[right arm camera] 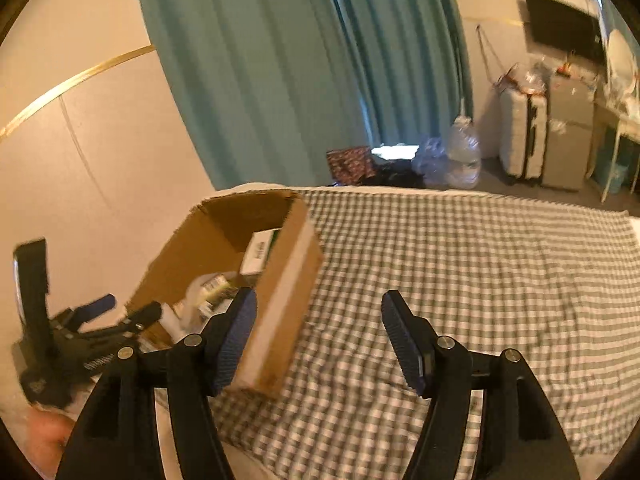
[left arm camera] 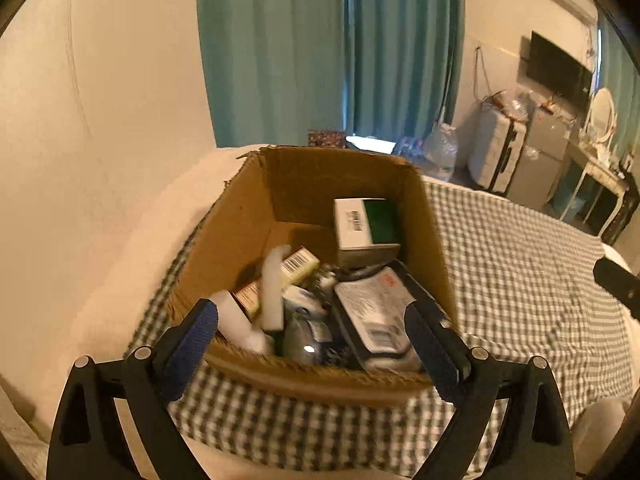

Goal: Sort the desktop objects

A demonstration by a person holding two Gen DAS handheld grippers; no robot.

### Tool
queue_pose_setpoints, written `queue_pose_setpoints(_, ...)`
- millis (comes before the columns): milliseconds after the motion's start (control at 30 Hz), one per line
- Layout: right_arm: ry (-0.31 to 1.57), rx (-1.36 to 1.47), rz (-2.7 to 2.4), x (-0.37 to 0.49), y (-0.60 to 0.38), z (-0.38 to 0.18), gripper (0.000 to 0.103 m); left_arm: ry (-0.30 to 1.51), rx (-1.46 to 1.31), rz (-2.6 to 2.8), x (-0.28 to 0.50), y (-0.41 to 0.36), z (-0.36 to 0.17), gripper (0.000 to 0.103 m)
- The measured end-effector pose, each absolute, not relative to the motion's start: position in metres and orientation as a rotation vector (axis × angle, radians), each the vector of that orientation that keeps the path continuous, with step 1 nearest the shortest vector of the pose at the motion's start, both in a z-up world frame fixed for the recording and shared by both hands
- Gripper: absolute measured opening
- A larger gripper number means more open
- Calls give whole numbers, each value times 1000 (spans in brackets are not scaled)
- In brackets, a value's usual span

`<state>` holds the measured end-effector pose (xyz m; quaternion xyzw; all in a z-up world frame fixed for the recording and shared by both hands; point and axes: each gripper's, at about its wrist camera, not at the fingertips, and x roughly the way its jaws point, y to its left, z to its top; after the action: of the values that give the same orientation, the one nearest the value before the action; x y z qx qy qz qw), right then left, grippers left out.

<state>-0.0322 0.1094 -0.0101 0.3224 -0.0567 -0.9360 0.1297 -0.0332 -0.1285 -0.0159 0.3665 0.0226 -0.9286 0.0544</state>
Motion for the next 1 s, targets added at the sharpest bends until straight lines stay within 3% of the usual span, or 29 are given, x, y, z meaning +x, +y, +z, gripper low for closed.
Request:
queue_pose_setpoints(100,-92,921,-2769,-13,117,-13,76,105,1099,-2866,-22,-117,-17,103)
queue_pose_setpoints(167,-90,893,-2815,2,123,-16,97,130,1088,-2894,-17,-110,-17,103)
queue_pose_setpoints(200,-93,881,-2826,7,126,-19,102,145,1077,-2913,-15,-105,-17,103)
queue_pose_setpoints(600,-113,981,-2858,7,136,-37,103,183,1077,-2980,-16,-79,-14,103)
queue_pose_setpoints(1000,-151,1025,-2846,-3,142,-41,103,31,1065,-2931,-26,-64,-21,103)
